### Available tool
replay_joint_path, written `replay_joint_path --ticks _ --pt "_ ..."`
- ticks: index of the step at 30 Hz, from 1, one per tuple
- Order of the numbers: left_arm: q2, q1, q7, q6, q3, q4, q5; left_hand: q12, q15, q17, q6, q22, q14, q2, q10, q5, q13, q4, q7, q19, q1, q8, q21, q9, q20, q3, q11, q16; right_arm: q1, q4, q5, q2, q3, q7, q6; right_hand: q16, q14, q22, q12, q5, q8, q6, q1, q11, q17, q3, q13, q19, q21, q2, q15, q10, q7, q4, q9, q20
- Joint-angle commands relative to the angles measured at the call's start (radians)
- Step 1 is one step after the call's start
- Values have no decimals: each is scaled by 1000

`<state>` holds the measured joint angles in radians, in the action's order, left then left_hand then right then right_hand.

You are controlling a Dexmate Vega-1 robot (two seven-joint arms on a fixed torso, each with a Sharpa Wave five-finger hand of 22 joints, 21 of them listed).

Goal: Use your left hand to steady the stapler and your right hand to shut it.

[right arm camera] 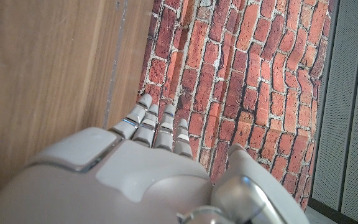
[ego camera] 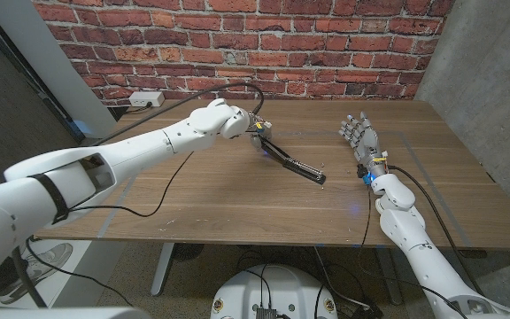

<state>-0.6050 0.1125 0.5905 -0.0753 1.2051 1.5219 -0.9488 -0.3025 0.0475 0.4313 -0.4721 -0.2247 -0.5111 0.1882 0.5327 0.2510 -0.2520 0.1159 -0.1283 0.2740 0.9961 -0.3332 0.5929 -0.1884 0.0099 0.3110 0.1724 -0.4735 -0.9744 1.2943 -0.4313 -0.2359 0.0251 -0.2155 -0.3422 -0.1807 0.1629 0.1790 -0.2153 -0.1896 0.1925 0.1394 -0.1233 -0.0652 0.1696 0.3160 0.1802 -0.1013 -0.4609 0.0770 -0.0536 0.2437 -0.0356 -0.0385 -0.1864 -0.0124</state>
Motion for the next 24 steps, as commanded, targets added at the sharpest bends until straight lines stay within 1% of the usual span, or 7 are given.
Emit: replay_joint_path --ticks 1,5,8,12,17,18,24 --pt "-6 14 -61 -7 31 -2 -91 -48 157 115 -99 -38 -92 20 108 9 -33 -52 10 37 33 -18 70 -7 9 38 -4 -108 4 1 9 -4 2 9 5 0 3 5 -3 0 4 10 6 -1 2 -2 5 -8 3 5 -3 8 -2 4 -1 1" --pt "-11 19 -80 -7 42 0 -134 -118 159 215 -186 -68 -184 28 243 34 -72 -153 24 63 21 -21 138 -10 8 86 -13 -199 3 4 13 -6 4 13 6 0 4 5 -4 -1 6 16 7 -2 2 -2 5 -11 3 6 -2 11 1 4 -1 3" --pt "-14 23 -98 -7 54 0 -172 -180 158 303 -227 -88 -221 17 328 52 -113 -182 21 71 26 -16 183 -19 2 96 -11 -269 3 6 15 -8 5 15 6 -2 8 5 -5 -1 7 20 8 2 2 -2 4 -14 4 8 2 15 4 3 -1 5" --pt "-16 34 -116 -14 58 1 -207 -313 150 467 -309 -133 -237 20 386 92 -252 -230 67 55 25 -51 272 -72 0 93 11 -357 3 7 14 -9 6 15 8 -3 11 5 -6 -1 9 25 8 3 2 -1 4 -18 4 11 4 19 7 2 -1 10" --pt "-15 51 -123 -24 39 2 -191 -510 120 599 -295 -193 -319 6 429 153 -500 -254 99 45 38 -131 406 -209 19 117 -12 -386 2 9 13 -11 6 13 6 -3 11 5 -8 -2 9 29 9 7 2 -1 4 -22 5 13 10 26 11 1 -1 14" --pt "-18 57 -127 -25 29 6 -174 -550 113 628 -301 -202 -334 4 431 164 -558 -254 121 46 42 -160 436 -249 26 123 -22 -391 1 12 13 -12 5 13 6 -3 12 5 -9 -2 9 29 9 7 2 -1 4 -23 5 13 9 27 12 1 -1 14" --pt "-19 70 -112 -32 -3 16 -115 -642 88 712 -303 -216 -396 6 453 184 -698 -251 174 61 62 -234 509 -354 48 162 -52 -424 -1 17 10 -15 6 8 8 -2 13 5 -10 -2 10 35 10 6 2 -1 4 -24 6 13 10 31 16 0 -1 15"
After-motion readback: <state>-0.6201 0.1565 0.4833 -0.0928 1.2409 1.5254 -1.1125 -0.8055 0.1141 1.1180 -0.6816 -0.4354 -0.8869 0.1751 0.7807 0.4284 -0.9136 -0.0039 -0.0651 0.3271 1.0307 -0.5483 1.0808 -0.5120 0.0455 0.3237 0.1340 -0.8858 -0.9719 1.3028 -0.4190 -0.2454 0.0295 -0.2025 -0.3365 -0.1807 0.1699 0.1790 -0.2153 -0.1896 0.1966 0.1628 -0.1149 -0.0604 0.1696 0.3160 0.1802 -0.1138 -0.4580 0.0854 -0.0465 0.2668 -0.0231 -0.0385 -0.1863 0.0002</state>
